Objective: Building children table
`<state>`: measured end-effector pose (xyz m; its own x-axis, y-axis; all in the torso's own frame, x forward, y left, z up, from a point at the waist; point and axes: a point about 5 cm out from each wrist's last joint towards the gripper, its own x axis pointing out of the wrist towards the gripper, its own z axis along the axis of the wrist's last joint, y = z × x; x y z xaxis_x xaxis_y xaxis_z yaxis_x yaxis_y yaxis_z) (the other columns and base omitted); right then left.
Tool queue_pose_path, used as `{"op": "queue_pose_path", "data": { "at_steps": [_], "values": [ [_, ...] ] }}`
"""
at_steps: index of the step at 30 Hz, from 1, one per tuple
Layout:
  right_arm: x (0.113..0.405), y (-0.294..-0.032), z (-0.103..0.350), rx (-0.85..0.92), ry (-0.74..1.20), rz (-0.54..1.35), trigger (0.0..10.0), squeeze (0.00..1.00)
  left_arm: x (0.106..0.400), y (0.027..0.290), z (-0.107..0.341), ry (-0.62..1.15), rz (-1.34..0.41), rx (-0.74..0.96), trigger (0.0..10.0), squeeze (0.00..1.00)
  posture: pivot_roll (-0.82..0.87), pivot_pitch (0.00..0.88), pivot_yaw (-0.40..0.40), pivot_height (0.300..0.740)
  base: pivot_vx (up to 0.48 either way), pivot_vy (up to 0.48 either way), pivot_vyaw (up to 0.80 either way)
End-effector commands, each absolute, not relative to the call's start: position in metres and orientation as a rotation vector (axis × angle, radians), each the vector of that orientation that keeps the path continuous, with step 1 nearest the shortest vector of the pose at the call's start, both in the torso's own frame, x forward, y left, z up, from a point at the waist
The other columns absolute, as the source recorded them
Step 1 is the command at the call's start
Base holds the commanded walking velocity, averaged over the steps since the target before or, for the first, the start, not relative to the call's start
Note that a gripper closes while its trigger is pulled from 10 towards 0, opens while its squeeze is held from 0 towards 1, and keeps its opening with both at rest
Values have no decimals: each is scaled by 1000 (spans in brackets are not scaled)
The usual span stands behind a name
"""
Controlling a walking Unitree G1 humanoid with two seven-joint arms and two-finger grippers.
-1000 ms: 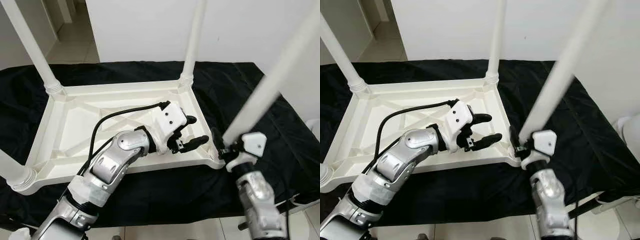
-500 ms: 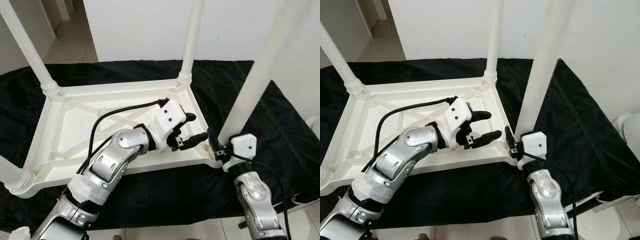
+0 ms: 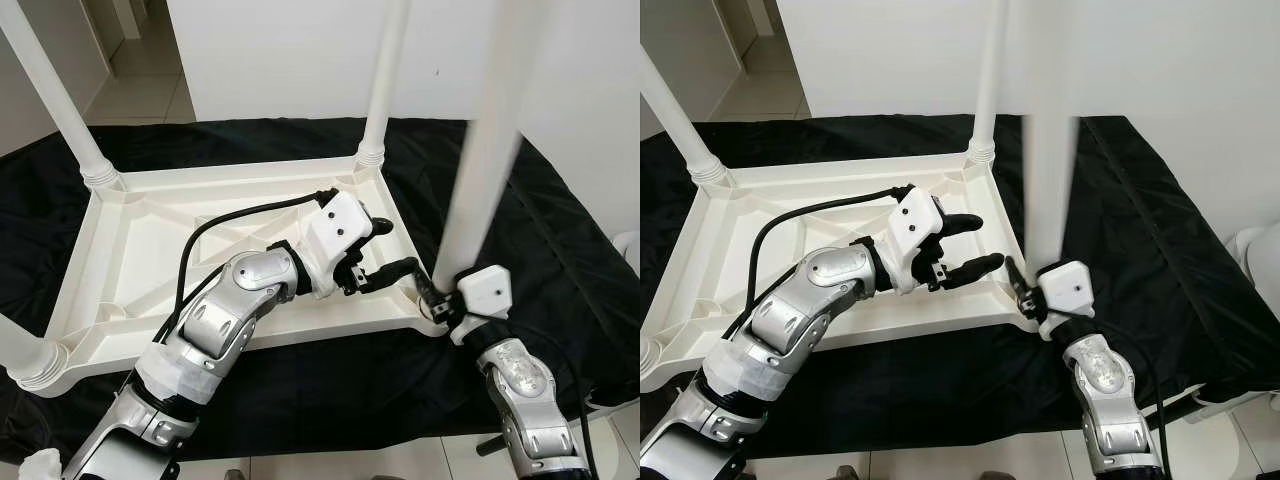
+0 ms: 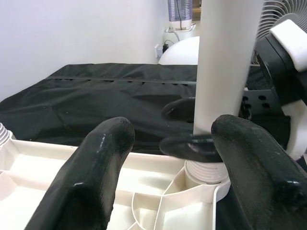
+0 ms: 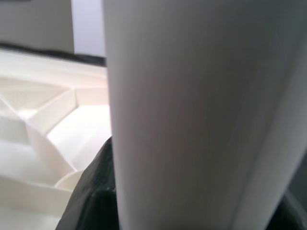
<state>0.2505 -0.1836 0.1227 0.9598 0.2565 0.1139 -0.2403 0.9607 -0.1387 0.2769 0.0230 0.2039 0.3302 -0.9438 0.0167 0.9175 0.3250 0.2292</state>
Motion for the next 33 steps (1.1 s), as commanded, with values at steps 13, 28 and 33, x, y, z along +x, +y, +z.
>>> {"op": "queue_pose_path", "data": {
  "at_steps": [13, 28, 33],
  "values": [
    [242, -185, 88, -6, 84, 177, 10000, 0, 276, 22, 206, -162, -1263, 195, 10000, 0, -27, 10, 30, 740, 0, 0, 0],
    [239, -169, 138, -5, -102, 321, 10000, 0, 275, 22, 218, -164, -1332, 43, 10000, 1000, -33, 0, 24, 740, 0, 0, 0],
    [234, -171, 160, -60, -105, 508, 10000, 0, 269, 23, 236, -191, -1431, -83, 10000, 1000, -42, 0, 16, 740, 0, 0, 0]
  ]
}}
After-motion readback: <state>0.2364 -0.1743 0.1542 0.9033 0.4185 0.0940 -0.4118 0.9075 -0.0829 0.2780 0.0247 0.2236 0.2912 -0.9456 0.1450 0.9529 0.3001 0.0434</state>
